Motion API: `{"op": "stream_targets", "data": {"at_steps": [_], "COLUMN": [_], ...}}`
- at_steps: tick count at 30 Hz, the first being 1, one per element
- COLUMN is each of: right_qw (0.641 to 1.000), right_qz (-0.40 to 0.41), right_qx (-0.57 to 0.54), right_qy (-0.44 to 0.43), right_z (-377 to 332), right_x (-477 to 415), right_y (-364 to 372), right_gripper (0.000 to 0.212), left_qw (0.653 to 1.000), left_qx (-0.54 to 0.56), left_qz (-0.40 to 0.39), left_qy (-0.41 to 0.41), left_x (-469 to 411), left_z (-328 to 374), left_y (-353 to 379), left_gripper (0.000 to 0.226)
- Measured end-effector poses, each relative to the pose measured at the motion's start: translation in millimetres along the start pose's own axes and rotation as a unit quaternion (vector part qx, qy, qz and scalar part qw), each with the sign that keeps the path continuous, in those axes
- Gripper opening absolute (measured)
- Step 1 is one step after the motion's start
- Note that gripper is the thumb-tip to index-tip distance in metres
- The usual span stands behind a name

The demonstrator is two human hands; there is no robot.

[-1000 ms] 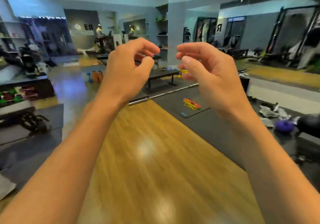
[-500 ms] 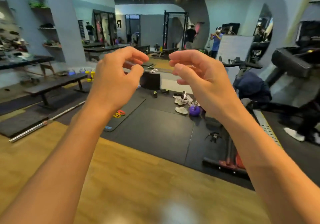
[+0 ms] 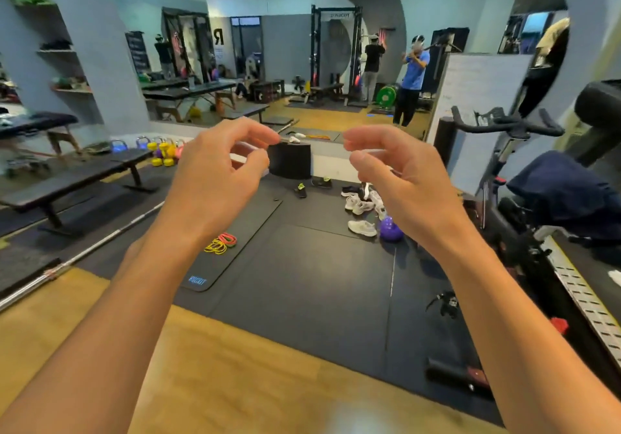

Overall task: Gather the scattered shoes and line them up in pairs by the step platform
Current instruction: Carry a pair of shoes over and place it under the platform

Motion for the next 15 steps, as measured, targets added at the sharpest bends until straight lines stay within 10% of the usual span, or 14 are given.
{"op": "stream_targets", "data": {"at_steps": [15], "right_qw": [0.992], "right_qz": [0.06], "right_qx": [0.091], "right_qy": [0.068], "right_z": [237], "right_x": [-283], "right_y": [41], "right_gripper": [0.026], "left_qw": [0.989], "left_qx": [0.098], "left_qz": [-0.099], "left_qy": [0.049], "left_x": [-313], "left_z": [-196], "left_y": [218], "left_gripper": [0.028]}}
Point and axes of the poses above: each hand's wrist, its own x-axis away from the middle knuckle, its own y-axis out of the palm, z = x × y, the point moved 6 cm from there along -x, towards the middle knuckle, and after that the axes turned 4 degrees about -x, right-handed, at the moved point
